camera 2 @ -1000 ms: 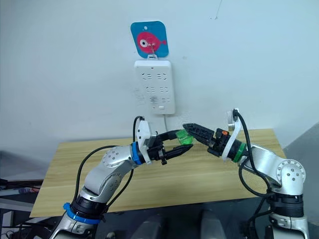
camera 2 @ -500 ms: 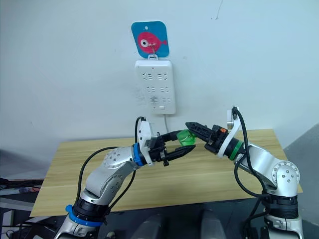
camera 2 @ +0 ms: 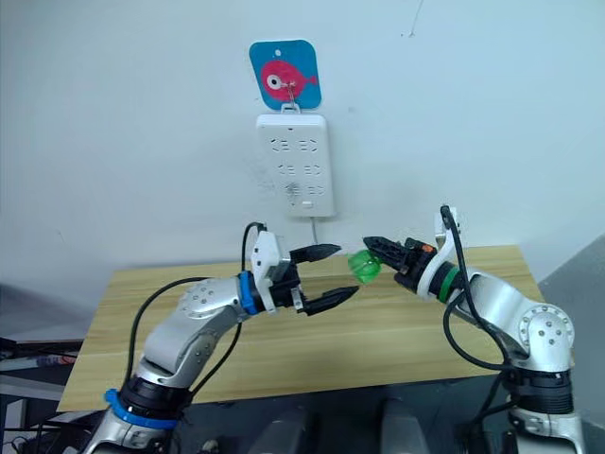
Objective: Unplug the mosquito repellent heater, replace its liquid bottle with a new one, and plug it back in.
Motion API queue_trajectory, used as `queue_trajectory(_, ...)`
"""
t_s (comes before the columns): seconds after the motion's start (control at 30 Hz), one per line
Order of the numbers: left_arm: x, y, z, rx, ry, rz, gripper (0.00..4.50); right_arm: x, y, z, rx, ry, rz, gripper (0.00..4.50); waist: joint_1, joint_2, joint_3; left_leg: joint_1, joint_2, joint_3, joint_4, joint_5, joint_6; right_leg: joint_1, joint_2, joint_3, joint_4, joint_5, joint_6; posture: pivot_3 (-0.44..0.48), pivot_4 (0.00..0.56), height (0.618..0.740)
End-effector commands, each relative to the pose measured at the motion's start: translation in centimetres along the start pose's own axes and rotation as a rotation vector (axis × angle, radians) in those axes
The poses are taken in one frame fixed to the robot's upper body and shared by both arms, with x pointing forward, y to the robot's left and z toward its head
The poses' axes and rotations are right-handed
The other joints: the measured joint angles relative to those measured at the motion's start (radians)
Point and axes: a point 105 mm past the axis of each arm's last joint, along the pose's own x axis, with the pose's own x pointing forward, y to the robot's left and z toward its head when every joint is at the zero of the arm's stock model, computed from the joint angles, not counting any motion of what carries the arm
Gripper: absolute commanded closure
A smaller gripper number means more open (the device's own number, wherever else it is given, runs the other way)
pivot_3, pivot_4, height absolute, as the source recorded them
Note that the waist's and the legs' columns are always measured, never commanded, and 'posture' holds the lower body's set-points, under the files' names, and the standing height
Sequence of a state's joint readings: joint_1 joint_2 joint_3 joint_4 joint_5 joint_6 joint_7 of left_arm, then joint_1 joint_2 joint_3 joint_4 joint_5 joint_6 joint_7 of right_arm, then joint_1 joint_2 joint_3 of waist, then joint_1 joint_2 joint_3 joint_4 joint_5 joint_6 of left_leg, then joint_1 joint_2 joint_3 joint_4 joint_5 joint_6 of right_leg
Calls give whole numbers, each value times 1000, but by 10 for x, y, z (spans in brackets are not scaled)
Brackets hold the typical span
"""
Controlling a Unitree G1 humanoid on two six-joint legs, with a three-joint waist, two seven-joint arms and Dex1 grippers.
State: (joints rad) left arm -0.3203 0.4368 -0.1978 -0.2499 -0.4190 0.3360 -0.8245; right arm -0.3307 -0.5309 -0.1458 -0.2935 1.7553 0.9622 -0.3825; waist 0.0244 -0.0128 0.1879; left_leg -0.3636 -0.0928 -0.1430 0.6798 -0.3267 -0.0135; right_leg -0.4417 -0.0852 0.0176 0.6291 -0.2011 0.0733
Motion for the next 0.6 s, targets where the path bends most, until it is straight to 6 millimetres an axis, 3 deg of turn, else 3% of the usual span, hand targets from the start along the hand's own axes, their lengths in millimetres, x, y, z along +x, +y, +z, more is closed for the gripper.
queue_trajectory(0.03, 0, -3, 10, 73, 6, -35, 0, 12, -18, -4, -331, -52, -118, 3606, 0, 0, 0, 0, 0, 0, 0, 0, 0, 0, 0, 0, 0, 0, 0, 114, 186, 740)
queue_trajectory(0.2, 2, -16, 13, 6, 9, -125, 0, 30, -75, -12, -921, -137, -334, 3606, -1, 0, 0, 0, -1, 4, 0, 0, 0, 0, 1, 0, 0, 0, 1, 111, 175, 740)
queue_trajectory(0.33, 2, -17, 17, 9, 6, -147, 0, 38, -118, -21, -980, -122, -445, 3606, -1, 0, 0, 0, 0, 6, 0, 0, -1, -1, 1, 0, 1, 0, 0, 108, 166, 740)
queue_trajectory(0.6, 2, -12, 17, 35, 5, -156, 0, 33, -160, -23, -937, -109, -542, 3606, -1, 0, 0, 0, 0, 4, 0, 0, -1, -1, 1, 2, 0, 0, 0, 101, 167, 740)
